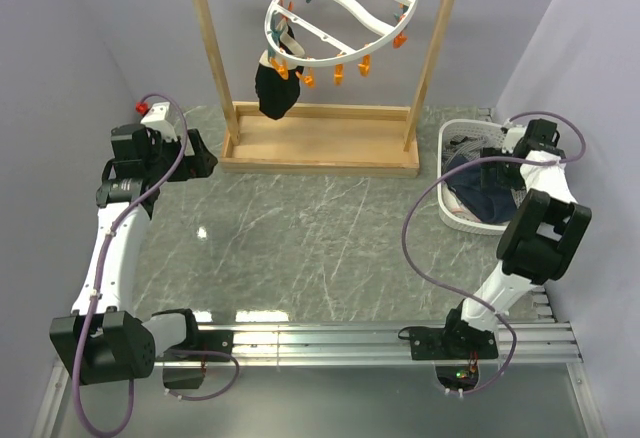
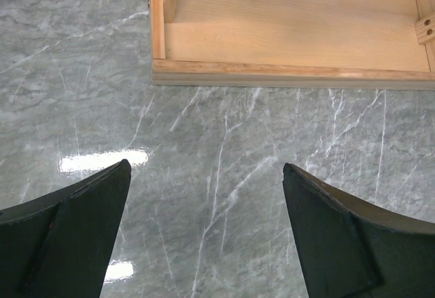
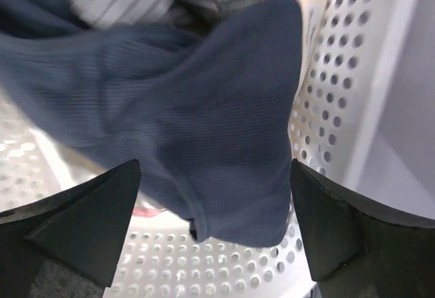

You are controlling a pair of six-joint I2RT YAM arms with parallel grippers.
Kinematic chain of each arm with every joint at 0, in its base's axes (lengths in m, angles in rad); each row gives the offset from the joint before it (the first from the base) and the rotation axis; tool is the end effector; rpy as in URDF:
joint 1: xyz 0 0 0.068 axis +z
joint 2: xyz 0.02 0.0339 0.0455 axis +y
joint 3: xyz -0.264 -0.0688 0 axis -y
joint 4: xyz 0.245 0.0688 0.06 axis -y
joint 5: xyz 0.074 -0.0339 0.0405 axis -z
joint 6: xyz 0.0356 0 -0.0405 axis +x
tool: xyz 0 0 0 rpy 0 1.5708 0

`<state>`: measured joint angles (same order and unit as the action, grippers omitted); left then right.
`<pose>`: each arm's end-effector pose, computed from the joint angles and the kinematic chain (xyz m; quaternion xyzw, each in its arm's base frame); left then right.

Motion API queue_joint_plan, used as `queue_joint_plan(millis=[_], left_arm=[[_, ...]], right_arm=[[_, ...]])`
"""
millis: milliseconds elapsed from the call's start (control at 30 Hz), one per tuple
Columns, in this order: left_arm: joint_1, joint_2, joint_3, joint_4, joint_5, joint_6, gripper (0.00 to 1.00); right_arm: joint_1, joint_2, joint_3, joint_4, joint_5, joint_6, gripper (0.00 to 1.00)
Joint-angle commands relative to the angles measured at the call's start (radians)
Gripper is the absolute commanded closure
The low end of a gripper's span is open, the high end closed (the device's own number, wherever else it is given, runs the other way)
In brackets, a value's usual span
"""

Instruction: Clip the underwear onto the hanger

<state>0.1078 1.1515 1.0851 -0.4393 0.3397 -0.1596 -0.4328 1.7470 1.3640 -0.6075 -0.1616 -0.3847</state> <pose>0.2549 0.0156 0.3461 -0.0281 0.8530 -0.1585 0.4965 0.3435 -0.1524 0.2462 -0.0001 0.9554 -0.0424 0.2924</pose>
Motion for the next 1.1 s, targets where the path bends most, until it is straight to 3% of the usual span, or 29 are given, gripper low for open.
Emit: queue_joint_plan(millis=[0, 133, 233, 367, 400, 467, 767, 1067], left_arm=[[0.001, 0.004, 0.053, -0.004, 0.007, 0.011, 0.01], [0.0, 0.001, 0.049, -0.003, 0.005, 0.011, 0.01], [0.0, -0.003, 0.042, 0.001, 0.008, 0.008, 0.01], [0.001, -0.004, 0.042, 0.007, 0.012, -0.003, 0.01], [0.0, -0.003, 0.044, 0.008, 0.012, -0.003, 0.01], [0.0, 0.001, 0.055, 0.002, 0.012, -0.001, 0.01], [0.0, 0.008, 0.071, -0.002, 0.047, 0.009, 0.01], [0.0, -0.003, 0.105, -0.027, 0.099, 0.022, 0.01]], right_arm=[[-0.009, 0.028, 0.049, -0.026, 0.066, -0.031, 0.04], [-0.017, 0.051, 0.032, -0.012, 0.089, -0.039, 0.14], [-0.023, 0.042, 0.021, 0.002, 0.102, -0.043, 0.3], [-0.034, 0.054, 0.046, -0.011, 0.105, -0.051, 0.66], [-0.035, 0.055, 0.052, -0.015, 0.103, -0.051, 0.89], [-0.037, 0.037, 0.066, -0.034, 0.085, -0.051, 1.0], [0.017, -0.219, 0.09, -0.11, -0.12, -0.059, 1.0], [0.314, -0.429, 0.087, -0.146, -0.187, -0.108, 1.0]])
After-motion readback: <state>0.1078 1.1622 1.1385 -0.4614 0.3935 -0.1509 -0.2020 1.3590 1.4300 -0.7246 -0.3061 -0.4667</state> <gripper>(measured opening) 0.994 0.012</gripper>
